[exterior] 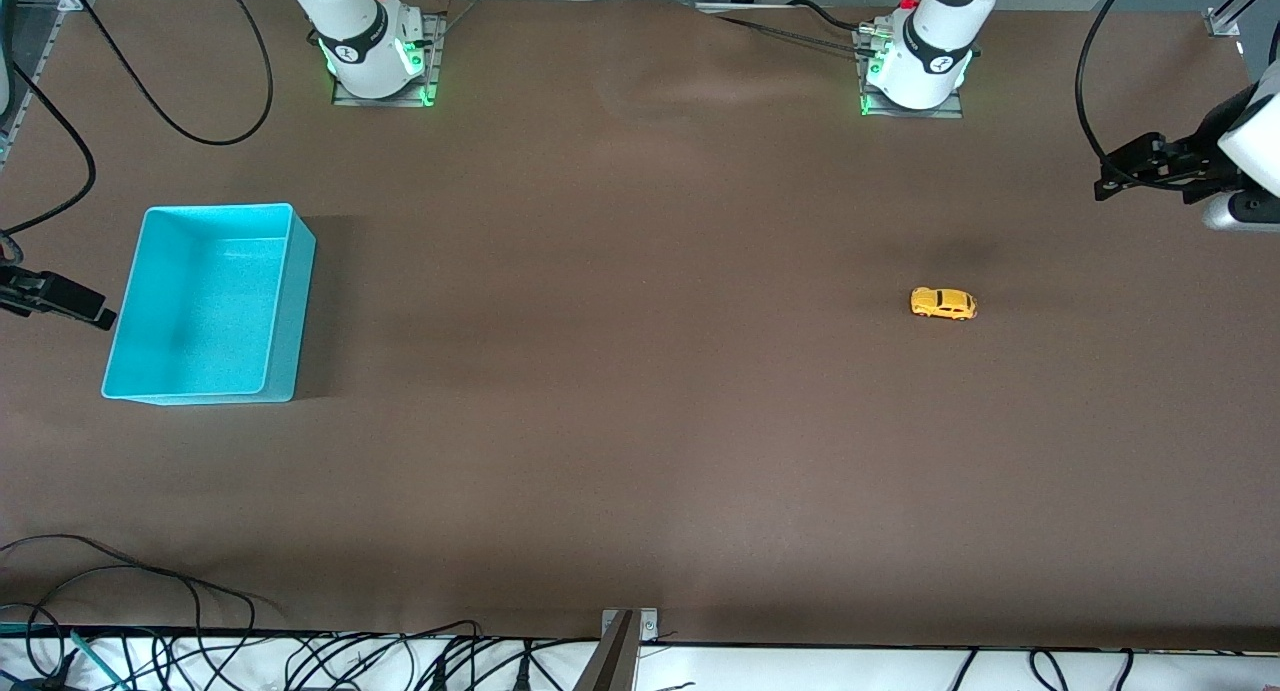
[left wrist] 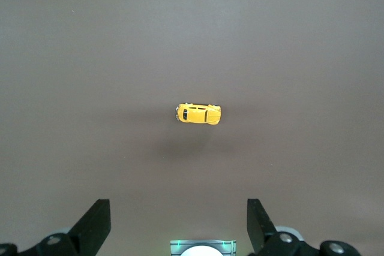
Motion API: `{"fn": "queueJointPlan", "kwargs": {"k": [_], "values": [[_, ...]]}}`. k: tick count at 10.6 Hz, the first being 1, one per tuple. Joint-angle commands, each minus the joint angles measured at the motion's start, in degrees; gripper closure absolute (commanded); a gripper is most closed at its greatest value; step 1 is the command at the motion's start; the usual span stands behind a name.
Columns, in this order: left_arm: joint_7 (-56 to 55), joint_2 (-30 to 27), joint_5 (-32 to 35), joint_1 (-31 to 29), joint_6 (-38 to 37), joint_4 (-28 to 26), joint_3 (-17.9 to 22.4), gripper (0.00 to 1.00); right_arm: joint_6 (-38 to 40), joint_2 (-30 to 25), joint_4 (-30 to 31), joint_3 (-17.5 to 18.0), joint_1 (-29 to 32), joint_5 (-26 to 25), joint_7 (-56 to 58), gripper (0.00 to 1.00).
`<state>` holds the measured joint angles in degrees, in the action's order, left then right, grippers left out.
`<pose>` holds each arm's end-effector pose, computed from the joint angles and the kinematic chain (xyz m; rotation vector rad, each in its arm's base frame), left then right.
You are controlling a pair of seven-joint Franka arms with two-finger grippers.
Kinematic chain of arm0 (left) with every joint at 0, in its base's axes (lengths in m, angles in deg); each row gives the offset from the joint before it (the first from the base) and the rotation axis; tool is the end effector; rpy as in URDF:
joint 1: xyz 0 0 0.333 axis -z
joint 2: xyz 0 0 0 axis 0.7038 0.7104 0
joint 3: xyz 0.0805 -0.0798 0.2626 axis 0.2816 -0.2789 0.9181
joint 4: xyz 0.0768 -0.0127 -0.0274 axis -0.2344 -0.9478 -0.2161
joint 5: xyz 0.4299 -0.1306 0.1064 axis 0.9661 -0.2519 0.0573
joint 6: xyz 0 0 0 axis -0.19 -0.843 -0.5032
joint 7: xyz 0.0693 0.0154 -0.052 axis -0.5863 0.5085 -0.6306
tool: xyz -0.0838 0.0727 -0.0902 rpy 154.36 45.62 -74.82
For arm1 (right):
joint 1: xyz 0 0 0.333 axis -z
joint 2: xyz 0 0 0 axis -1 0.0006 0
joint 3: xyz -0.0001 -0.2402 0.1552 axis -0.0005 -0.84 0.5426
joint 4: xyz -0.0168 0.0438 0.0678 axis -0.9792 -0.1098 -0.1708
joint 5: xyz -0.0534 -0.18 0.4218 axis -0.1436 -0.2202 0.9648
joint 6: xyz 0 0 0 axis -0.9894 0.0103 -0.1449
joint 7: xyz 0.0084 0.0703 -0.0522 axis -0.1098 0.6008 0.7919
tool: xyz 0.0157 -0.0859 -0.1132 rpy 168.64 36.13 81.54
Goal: Wind up and store yellow beetle car
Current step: 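Move the left gripper over the yellow beetle car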
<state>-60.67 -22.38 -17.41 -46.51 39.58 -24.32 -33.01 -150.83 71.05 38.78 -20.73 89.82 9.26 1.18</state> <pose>0.6075 0.0201 0.5285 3.1307 -0.0238 -0.2574 0.7000 -0.0955 0.4773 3.1254 -0.2478 0.1032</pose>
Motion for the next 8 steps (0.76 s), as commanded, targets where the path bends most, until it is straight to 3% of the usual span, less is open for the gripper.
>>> {"fn": "queueJointPlan", "kwargs": {"k": [1, 3, 5, 8], "values": [[-0.1, 2.1, 1.4, -1.2, 4.0, -1.8, -0.3, 0.00, -0.2, 0.0, -0.4, 0.1, 0.2, 1.1, -0.6, 0.00], [0.3, 2.4, 1.4, -1.8, 6.3, -4.1, 0.0, 0.00, -0.5, 0.0, -0.4, 0.0, 0.3, 1.1, -0.6, 0.00], [0.3, 1.7, 1.7, -2.4, 13.4, -11.2, 0.2, 0.00, -0.5, 0.0, -0.4, 0.1, 0.2, 1.1, -0.6, 0.00], [0.2, 2.3, 1.1, -3.2, 20.9, -16.7, 0.9, 0.00, -0.4, 0.0, -0.4, 0.1, 0.2, 1.1, -0.6, 0.00]]}}
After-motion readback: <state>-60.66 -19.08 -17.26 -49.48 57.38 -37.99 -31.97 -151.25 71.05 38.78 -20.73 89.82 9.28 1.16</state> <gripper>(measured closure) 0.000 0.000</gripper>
